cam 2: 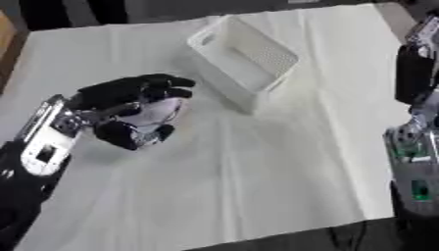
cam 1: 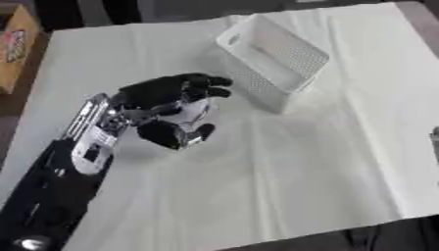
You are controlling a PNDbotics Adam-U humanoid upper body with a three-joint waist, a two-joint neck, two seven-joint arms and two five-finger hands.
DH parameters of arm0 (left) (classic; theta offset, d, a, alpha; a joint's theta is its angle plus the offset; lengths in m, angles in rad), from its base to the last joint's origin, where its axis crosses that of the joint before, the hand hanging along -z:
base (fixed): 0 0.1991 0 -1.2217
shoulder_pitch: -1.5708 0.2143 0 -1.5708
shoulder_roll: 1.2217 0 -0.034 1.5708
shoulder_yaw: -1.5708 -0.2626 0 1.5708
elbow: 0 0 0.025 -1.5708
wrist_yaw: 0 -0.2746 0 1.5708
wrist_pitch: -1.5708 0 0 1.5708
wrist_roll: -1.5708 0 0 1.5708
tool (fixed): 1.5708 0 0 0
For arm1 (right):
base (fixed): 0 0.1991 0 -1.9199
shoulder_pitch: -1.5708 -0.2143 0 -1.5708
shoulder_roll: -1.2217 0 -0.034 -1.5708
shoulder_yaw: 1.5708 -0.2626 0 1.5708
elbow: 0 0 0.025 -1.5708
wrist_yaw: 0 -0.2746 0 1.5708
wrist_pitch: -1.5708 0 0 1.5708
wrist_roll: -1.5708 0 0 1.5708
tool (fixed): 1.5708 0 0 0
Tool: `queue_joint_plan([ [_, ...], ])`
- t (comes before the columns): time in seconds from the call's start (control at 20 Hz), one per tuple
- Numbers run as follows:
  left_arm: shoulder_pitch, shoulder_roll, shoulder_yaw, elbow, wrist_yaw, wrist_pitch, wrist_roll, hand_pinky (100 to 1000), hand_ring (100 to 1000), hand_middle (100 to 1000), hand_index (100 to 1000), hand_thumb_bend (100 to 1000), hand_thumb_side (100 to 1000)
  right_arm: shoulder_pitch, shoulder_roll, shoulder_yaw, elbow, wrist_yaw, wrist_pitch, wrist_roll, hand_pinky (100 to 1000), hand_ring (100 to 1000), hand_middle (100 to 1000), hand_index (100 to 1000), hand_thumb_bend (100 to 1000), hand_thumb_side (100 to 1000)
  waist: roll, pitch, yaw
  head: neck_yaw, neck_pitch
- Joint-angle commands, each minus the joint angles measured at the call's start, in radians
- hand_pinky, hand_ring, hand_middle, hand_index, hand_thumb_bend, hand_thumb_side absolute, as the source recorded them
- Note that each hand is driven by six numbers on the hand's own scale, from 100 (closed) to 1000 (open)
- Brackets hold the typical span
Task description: Pick up objects on the table and place them in the box.
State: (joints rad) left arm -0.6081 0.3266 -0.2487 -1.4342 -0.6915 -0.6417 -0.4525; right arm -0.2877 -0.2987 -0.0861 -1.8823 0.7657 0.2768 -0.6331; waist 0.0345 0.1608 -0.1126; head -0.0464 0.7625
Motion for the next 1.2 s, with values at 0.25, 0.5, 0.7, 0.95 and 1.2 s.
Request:
queue_joint_plan([
  [0.25, -0.036, 0.030, 0.051, 0.022, -0.062, -0.033, 0.014, 1000, 1000, 1000, 1000, 100, 937, -0.002, -0.013, -0.004, -0.020, -0.005, -0.003, -0.004, 471, 560, 701, 751, 100, 887, -0.002, -0.015, 0.000, -0.008, -0.016],
  [0.5, -0.049, 0.023, 0.065, 0.083, -0.131, -0.042, 0.064, 1000, 1000, 1000, 1000, 100, 914, -0.002, -0.013, -0.004, -0.020, -0.009, -0.004, -0.005, 471, 560, 700, 751, 100, 887, -0.002, -0.013, -0.004, -0.007, -0.023],
  [0.7, -0.060, 0.016, 0.068, 0.119, -0.177, -0.050, 0.095, 1000, 1000, 1000, 1000, 100, 918, -0.001, -0.014, -0.004, -0.020, -0.015, -0.006, -0.007, 468, 558, 698, 751, 100, 888, 0.000, -0.009, -0.006, -0.004, -0.030],
  [0.95, -0.070, 0.007, 0.059, 0.169, -0.232, -0.076, 0.117, 1000, 1000, 1000, 1000, 100, 893, -0.002, -0.015, -0.004, -0.018, -0.023, -0.009, -0.009, 467, 557, 693, 750, 100, 889, 0.000, -0.004, -0.012, 0.007, -0.046],
  [1.2, -0.072, -0.006, 0.047, 0.219, -0.278, -0.102, 0.136, 1000, 1000, 1000, 1000, 100, 881, -0.003, -0.018, -0.005, -0.017, -0.034, -0.010, -0.012, 466, 557, 690, 750, 100, 889, 0.001, 0.004, -0.018, 0.012, -0.052],
])
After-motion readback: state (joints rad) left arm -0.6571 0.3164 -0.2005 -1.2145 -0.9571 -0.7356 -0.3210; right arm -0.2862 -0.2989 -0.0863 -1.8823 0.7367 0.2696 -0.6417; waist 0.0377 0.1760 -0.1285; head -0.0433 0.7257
